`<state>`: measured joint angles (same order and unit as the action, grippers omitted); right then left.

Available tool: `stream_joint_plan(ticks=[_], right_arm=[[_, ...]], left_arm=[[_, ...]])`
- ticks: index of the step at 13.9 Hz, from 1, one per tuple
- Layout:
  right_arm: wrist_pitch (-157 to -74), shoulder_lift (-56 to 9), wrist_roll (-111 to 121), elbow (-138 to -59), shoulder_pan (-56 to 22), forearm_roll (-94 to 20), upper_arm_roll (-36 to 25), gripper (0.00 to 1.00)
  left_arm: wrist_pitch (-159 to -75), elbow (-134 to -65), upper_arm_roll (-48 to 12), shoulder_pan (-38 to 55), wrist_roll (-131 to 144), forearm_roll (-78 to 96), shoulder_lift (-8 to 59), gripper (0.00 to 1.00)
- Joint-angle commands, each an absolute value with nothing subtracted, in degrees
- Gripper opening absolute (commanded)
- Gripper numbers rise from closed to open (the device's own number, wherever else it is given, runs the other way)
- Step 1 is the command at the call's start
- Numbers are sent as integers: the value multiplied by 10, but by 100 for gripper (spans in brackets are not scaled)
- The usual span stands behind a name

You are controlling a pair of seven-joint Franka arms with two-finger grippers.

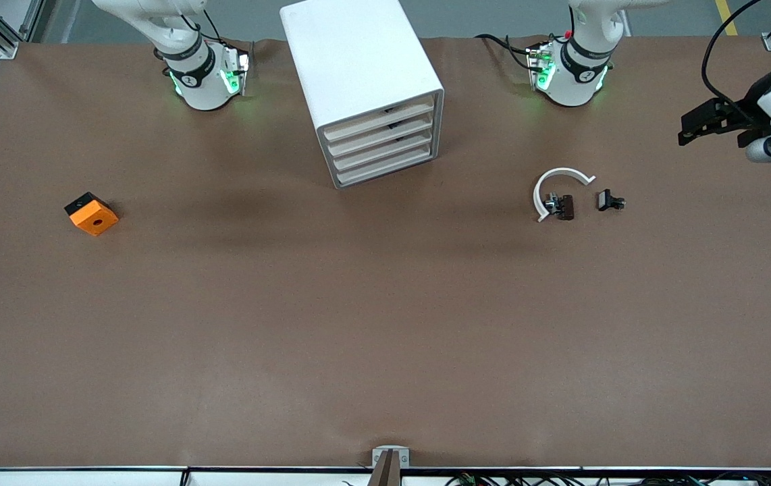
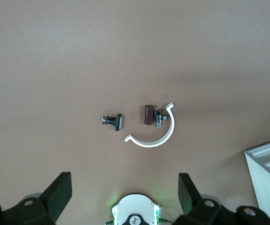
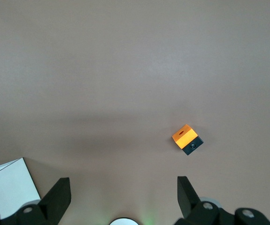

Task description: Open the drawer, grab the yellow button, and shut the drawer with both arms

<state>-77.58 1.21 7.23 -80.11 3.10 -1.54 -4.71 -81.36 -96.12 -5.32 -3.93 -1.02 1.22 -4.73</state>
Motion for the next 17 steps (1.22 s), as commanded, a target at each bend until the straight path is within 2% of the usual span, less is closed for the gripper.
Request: stream_joint_plan(ticks=[1, 3, 9, 14, 17], right_arm=[[-781, 25, 81, -811, 35, -14, -43, 100], [-783, 25, 81, -811, 35, -11, -43, 100], [-778, 24, 80, -811, 35, -3, -44, 100], [-781, 22, 80, -810, 35, -4, -44, 100], [-778, 20, 79, -806, 34, -4, -44, 100]], left_arm=[[-805, -956, -57, -40, -9, -1, -5, 100], [-827, -968, -61, -37, -7, 1, 10, 100], [-980, -1074, -97, -31, 45, 8, 23, 100], [-1056, -1080, -164, -29, 197, 2, 92, 100], [-1063, -1076, -178, -6, 288, 4, 106, 100]])
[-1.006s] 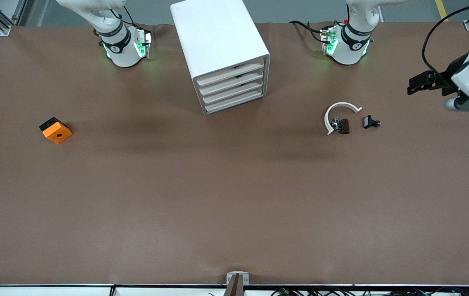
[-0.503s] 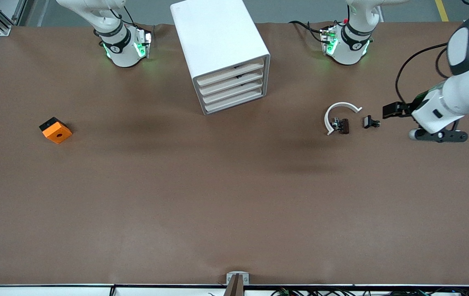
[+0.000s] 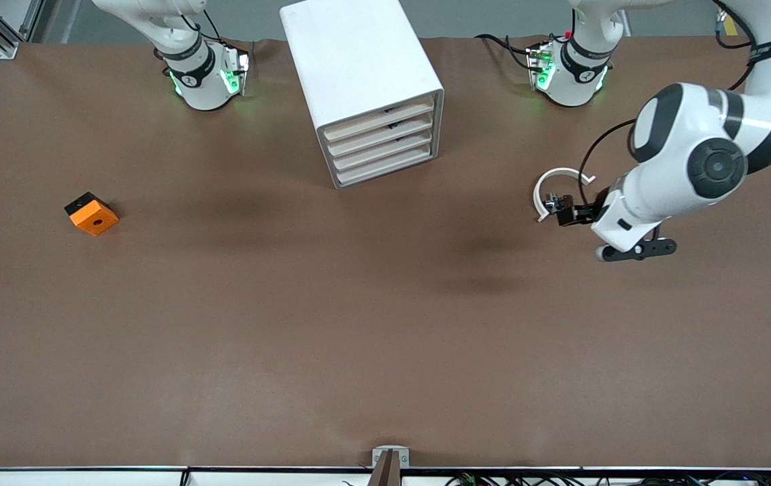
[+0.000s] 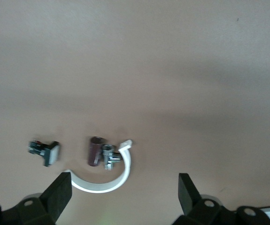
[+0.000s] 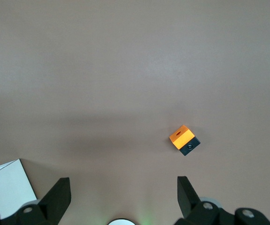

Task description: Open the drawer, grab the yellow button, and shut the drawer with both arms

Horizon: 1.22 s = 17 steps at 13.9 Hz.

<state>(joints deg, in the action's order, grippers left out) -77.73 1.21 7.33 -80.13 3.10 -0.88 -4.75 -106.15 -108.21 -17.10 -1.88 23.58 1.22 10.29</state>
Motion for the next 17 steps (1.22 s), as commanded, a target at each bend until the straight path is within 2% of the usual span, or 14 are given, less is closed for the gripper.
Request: stream_joint_plan(ticks=[1, 4, 9, 11, 17], right_arm=[[-781, 18, 75, -807, 34, -7, -44, 100], [-780, -39, 80, -802, 33, -11, -44, 100], [-790, -43, 86, -802, 27, -6, -44, 100], [-794, -65, 89, -802, 27, -4, -44, 100], [-802, -105, 88, -802, 38, -3, -46, 100]], left_arm=[[-1063, -1073, -180, 5, 324, 9, 111, 100], [-1053, -1040, -186, 40, 464, 52, 134, 100], [-937, -904, -186, 75, 665, 130, 216, 100], [-909, -868, -185, 75, 724, 164, 242, 100], [-847, -859, -183, 60, 850, 283, 329, 100]])
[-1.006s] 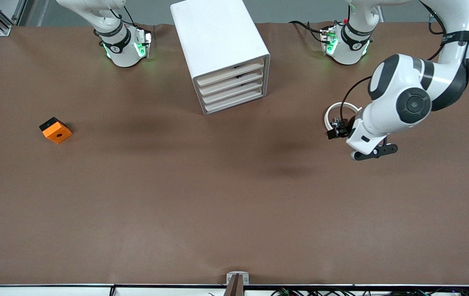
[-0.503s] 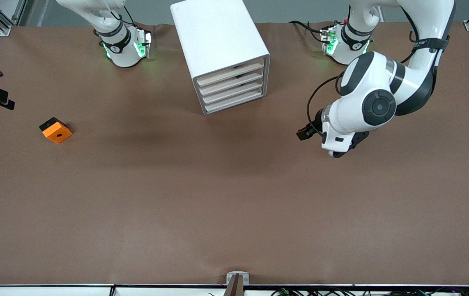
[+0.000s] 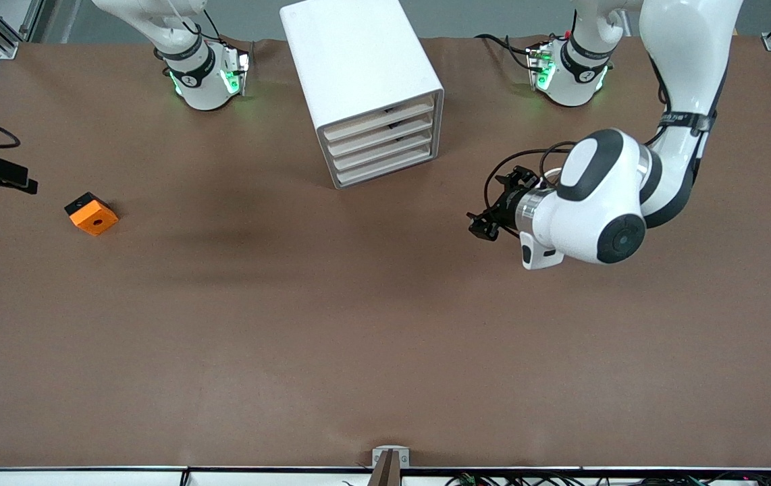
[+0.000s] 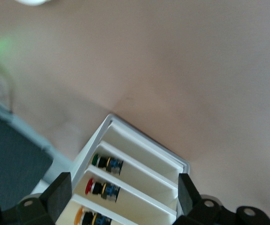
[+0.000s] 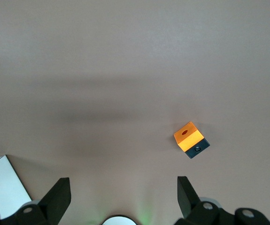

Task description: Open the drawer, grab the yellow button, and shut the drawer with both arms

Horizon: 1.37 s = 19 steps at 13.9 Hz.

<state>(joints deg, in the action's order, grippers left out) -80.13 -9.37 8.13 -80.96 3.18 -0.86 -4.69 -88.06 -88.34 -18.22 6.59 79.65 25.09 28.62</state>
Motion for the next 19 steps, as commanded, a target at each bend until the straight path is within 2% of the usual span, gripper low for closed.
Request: stream_joint_plan(ticks=[1, 4, 8, 14, 15, 16, 17, 19], right_arm=[[-810, -106, 86, -802, 38, -1, -47, 100], [-809, -105, 77, -802, 36, -2, -47, 100], [-806, -105, -10, -802, 26, -11, -43, 100], [-796, -101, -102, -805, -8, -12, -43, 100], [-795, -101, -137, -806, -21, -12, -43, 100], [-795, -101, -163, -806, -30, -12, -43, 100], [-795, -100, -192, -806, -44, -12, -43, 100], [-797, -100, -254, -806, -69, -12, -43, 100]], left_arm=[[-837, -846, -182, 53, 885, 305, 355, 100], [-754, -819, -185, 50, 1019, 330, 409, 100], [-678, -821, -186, 57, 1152, 381, 441, 100], [-653, -838, -188, 83, 1285, 461, 459, 100], [-653, -838, -188, 89, 1294, 462, 463, 91], [-653, -839, -188, 96, 1302, 463, 464, 74], [-653, -839, -188, 100, 1304, 463, 465, 67], [-655, -839, -187, 115, 1304, 463, 470, 64]])
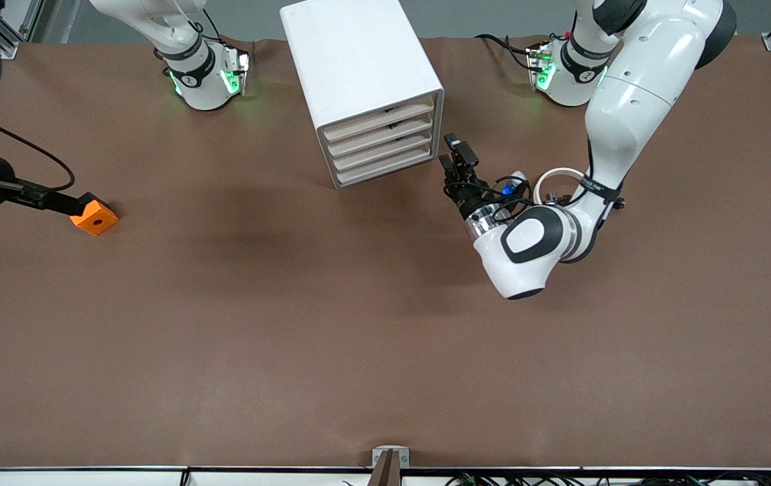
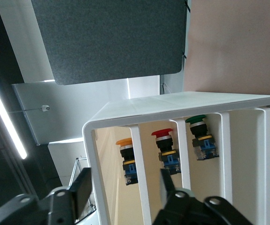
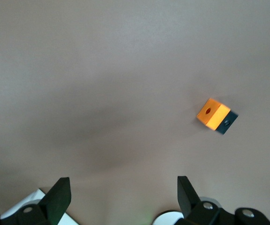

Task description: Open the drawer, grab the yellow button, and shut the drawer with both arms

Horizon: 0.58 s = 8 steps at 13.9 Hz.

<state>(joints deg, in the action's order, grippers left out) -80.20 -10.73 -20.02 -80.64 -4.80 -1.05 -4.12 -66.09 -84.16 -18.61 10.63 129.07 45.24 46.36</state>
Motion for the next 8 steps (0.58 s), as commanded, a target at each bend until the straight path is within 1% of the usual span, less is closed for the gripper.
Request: stream_joint_plan(ticks=[1, 8], right_arm=[[-799, -100, -278, -806, -83, -12, -43, 100], [-815, -102, -385, -806, -138, -11, -43, 100]], left_arm=[[-657, -840, -187, 123, 1304, 464, 475, 63], [-668, -879, -186, 158, 1305, 467, 474, 63]])
